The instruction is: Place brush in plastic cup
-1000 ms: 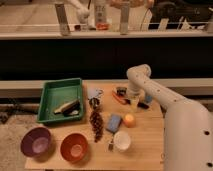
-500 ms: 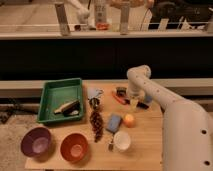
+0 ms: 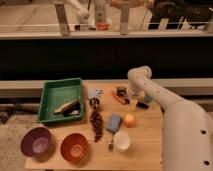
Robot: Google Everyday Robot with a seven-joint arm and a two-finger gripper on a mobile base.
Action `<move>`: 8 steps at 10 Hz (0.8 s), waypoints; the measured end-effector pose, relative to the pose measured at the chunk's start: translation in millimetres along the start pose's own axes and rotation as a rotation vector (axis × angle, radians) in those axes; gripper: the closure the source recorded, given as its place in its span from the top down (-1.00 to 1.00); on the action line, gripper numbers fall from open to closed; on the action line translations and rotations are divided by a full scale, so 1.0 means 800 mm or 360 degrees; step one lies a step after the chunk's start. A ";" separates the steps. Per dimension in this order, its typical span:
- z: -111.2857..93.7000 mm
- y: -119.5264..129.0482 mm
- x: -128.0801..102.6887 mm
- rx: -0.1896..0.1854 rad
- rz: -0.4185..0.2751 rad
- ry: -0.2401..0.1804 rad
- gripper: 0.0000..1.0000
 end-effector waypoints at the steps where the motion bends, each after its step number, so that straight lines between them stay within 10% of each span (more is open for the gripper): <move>1: 0.001 -0.002 0.000 0.0001 0.0026 -0.0004 0.60; 4: 0.004 -0.003 0.000 -0.0007 0.0083 -0.0024 0.47; 8: 0.009 -0.005 0.001 -0.0031 0.0135 -0.0082 -0.38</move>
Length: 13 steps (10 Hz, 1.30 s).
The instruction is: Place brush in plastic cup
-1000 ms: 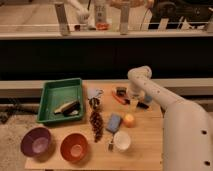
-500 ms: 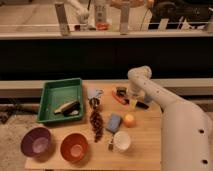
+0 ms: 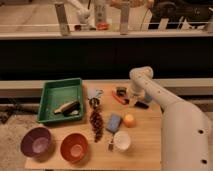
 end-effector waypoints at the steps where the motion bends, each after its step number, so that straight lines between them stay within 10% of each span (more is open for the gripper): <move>1: 0.000 -0.001 0.000 -0.0003 0.0007 -0.0005 -0.58; 4: 0.000 0.000 0.000 -0.0011 0.0011 -0.0008 -0.92; 13: 0.001 0.002 0.019 -0.0117 0.0091 -0.0164 -0.92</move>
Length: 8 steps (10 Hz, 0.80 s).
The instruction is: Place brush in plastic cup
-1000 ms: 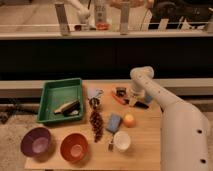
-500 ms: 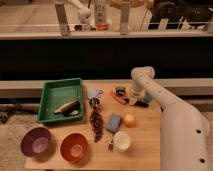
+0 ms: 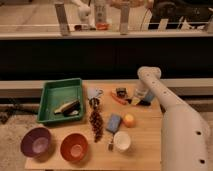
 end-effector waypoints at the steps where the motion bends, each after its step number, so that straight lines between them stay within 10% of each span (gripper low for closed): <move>1: -0.001 0.000 0.000 -0.0001 0.0000 -0.0001 -0.92; 8: -0.012 0.014 -0.029 0.0038 -0.0136 0.0036 -0.92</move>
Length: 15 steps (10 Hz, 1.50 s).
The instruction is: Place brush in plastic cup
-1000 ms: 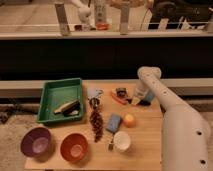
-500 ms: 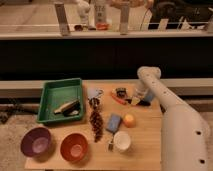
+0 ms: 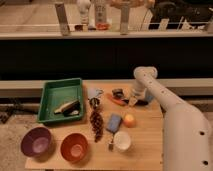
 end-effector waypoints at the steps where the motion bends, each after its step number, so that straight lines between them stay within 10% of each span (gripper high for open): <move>1: -0.003 0.002 -0.005 0.0018 -0.0026 0.0015 -0.92; 8: -0.028 0.001 -0.027 0.0067 -0.0143 0.0053 -0.92; 15: -0.070 -0.022 -0.038 0.0028 -0.0193 -0.0087 -0.92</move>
